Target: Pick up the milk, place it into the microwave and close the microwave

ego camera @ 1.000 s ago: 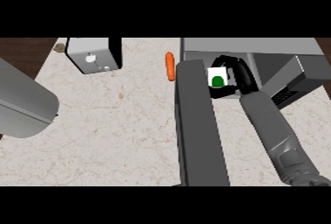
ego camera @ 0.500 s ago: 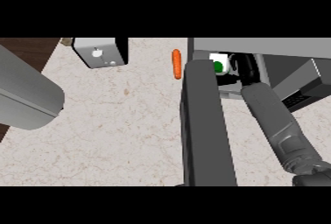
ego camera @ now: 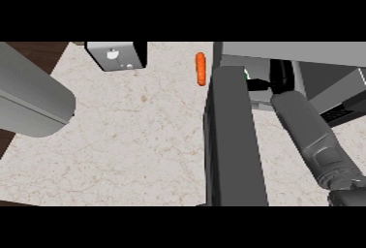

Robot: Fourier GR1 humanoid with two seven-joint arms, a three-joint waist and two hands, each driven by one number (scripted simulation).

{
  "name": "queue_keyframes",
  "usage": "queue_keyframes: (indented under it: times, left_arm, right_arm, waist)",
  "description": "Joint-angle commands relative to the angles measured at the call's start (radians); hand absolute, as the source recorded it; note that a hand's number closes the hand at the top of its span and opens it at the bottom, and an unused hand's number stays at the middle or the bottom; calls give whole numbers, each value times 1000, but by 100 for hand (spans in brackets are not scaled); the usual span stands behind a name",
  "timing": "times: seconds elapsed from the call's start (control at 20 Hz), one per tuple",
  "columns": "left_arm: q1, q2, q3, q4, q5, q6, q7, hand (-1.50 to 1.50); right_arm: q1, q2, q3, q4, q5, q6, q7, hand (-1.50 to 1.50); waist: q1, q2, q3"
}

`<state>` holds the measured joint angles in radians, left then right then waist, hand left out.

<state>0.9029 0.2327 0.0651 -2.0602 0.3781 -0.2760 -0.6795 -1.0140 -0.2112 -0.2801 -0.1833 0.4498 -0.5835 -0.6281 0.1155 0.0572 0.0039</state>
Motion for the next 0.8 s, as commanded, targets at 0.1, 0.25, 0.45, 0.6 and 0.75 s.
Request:
queue_keyframes:
  times: [0.1,0.25,0.45,0.6,0.75]
  left_arm:
    - [-35,5,-13,-4,-28,9,24,-150]
    - [-54,18,-38,-12,-47,-3,43,-150]
    - [-69,19,-49,-3,-55,-9,51,-150]
    - [-79,10,-58,-3,-66,-5,52,-150]
    - [-61,-39,-146,-16,-138,16,47,-150]
  right_arm:
    - [-14,-9,-4,49,2,56,-13,-150]
    - [-24,22,-6,56,1,60,-25,-150]
    - [-18,0,-31,52,-29,167,-83,-150]
    - [10,1,-54,55,-54,228,-132,-150]
    - [21,11,-70,55,-72,267,-160,-150]
  waist:
    - [5,0,2]
    - [9,1,2]
    - [-5,-6,2]
    - [-16,-12,2]
    - [-28,-21,1]
